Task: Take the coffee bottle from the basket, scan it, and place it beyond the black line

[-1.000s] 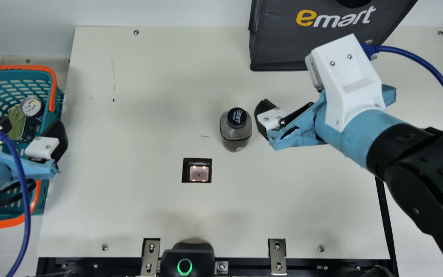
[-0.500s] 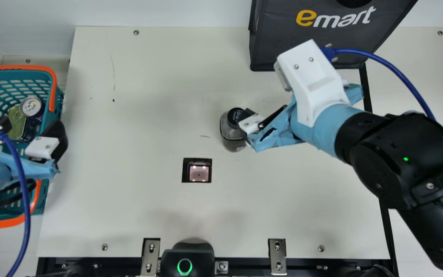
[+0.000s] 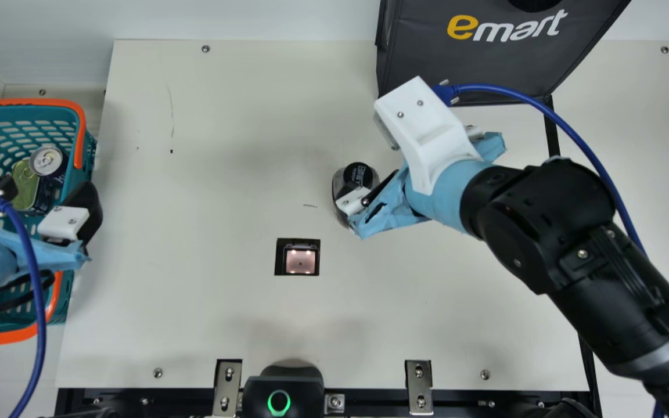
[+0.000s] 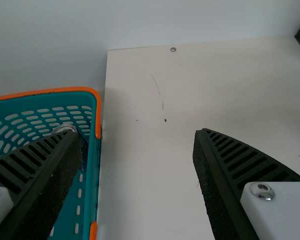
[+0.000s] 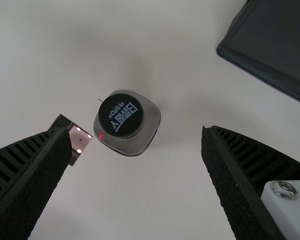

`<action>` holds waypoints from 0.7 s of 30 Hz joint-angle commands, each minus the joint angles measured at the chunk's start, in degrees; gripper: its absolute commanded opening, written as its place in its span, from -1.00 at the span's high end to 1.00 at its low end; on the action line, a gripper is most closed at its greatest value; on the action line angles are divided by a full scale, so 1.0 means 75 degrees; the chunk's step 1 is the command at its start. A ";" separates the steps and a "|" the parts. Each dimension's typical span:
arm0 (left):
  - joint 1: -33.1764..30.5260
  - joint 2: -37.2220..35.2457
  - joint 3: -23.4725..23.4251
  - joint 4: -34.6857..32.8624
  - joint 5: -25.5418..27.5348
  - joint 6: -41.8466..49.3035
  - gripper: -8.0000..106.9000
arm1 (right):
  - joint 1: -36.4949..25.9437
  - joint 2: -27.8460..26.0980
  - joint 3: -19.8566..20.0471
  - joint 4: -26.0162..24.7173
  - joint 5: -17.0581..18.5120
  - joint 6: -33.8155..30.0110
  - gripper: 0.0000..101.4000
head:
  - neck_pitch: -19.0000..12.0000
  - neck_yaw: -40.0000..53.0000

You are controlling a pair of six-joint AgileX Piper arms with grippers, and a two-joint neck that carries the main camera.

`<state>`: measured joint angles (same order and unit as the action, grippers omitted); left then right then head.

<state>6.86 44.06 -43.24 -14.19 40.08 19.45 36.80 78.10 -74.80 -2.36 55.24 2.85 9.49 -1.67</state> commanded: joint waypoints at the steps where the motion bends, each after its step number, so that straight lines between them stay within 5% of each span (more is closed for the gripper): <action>1: 0.0000 0.0000 0.0000 0.0000 0.0000 0.0000 -0.71 | 0.0043 0.0066 -0.0008 -0.0006 0.0025 0.0010 -0.79 | -0.0209 0.0012; 21: 0.0000 0.0000 0.0000 0.0000 0.0000 0.0000 -0.71 | 0.0337 0.1198 -0.0553 -0.0187 0.0129 -0.0053 -0.79 | -0.0209 0.0012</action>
<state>6.86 44.06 -43.24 -14.19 40.08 19.45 39.30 87.01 -78.93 -3.72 56.25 2.46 9.40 -1.67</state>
